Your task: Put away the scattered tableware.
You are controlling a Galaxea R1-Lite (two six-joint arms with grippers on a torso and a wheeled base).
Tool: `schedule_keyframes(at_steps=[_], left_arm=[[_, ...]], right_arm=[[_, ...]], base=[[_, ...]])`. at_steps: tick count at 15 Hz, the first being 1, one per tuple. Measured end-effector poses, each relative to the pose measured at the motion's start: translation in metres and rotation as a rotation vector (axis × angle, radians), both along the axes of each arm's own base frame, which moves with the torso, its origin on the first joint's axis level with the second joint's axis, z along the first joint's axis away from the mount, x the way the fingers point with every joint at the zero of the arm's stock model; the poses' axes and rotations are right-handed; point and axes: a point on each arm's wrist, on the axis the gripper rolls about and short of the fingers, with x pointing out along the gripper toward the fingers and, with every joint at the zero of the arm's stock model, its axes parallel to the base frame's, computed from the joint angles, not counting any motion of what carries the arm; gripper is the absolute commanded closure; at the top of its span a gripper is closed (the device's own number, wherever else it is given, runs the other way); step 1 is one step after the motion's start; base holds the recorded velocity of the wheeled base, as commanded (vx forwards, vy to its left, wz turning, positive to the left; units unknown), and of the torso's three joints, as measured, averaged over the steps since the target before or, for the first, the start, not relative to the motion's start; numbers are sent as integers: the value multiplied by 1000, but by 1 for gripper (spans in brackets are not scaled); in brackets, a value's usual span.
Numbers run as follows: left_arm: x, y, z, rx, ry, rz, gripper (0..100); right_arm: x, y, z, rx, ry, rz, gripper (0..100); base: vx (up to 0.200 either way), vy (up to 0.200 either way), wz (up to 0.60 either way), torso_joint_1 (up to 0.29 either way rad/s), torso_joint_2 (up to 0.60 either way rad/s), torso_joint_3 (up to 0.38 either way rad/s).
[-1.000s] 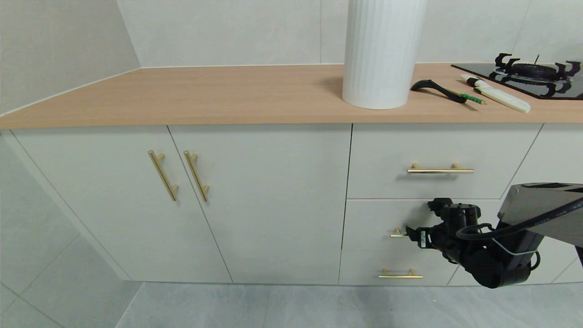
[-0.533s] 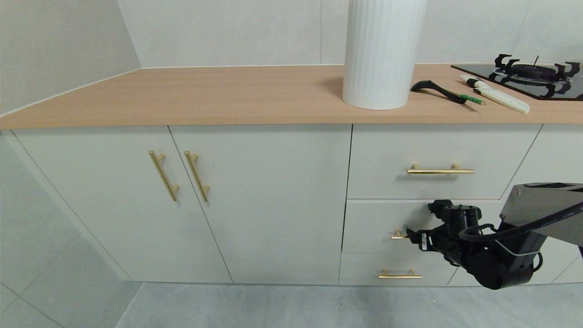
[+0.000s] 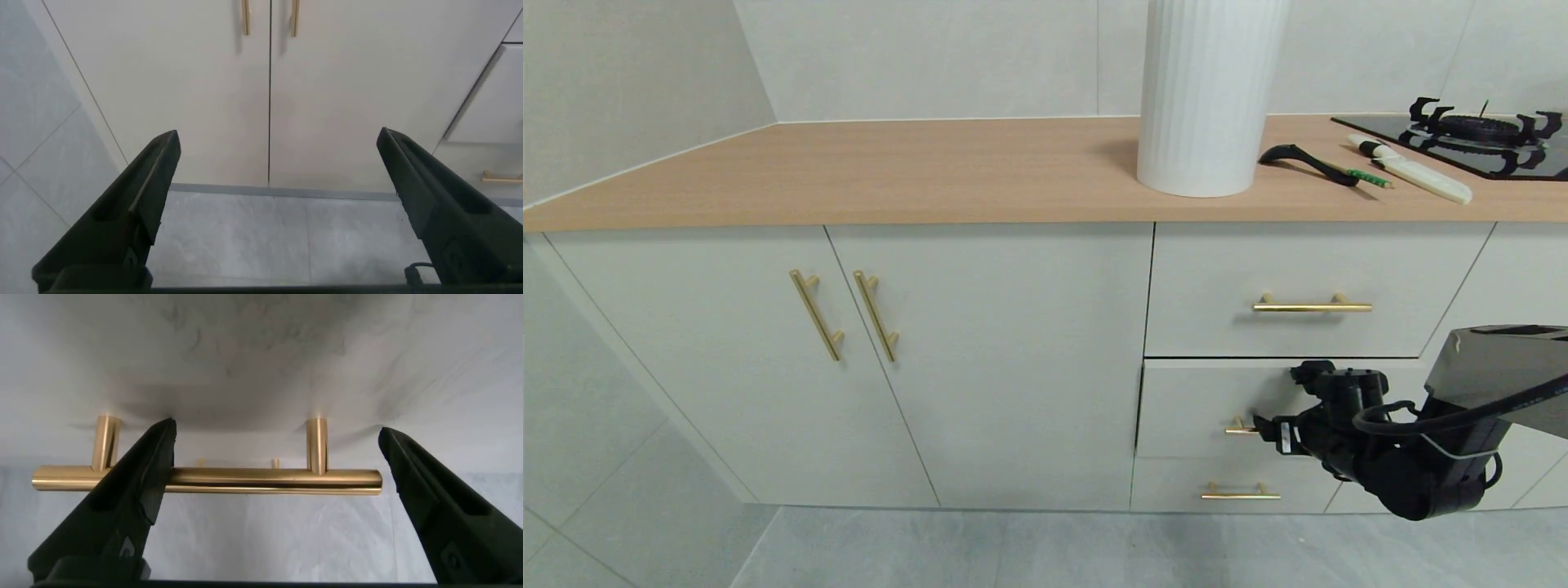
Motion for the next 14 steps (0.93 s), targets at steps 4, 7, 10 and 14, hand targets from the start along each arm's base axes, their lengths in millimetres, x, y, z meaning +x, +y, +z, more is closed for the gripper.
schedule_keyframes(at_steps=[4, 7, 10, 14], left_arm=[[0, 0, 0, 0, 0, 0, 0], [0, 0, 0, 0, 0, 0, 0], [0, 0, 0, 0, 0, 0, 0], [0, 0, 0, 0, 0, 0, 0]], right_arm=[[-15, -1, 18, -12, 100, 10, 0], [-30, -3, 45, -19, 177, 18, 0], [-49, -1, 82, -8, 211, 52, 0], [-74, 16, 135, 18, 108, 134, 0]], base=[[0, 0, 0, 0, 0, 0], [0, 0, 0, 0, 0, 0], [0, 0, 0, 0, 0, 0], [0, 0, 0, 0, 0, 0]])
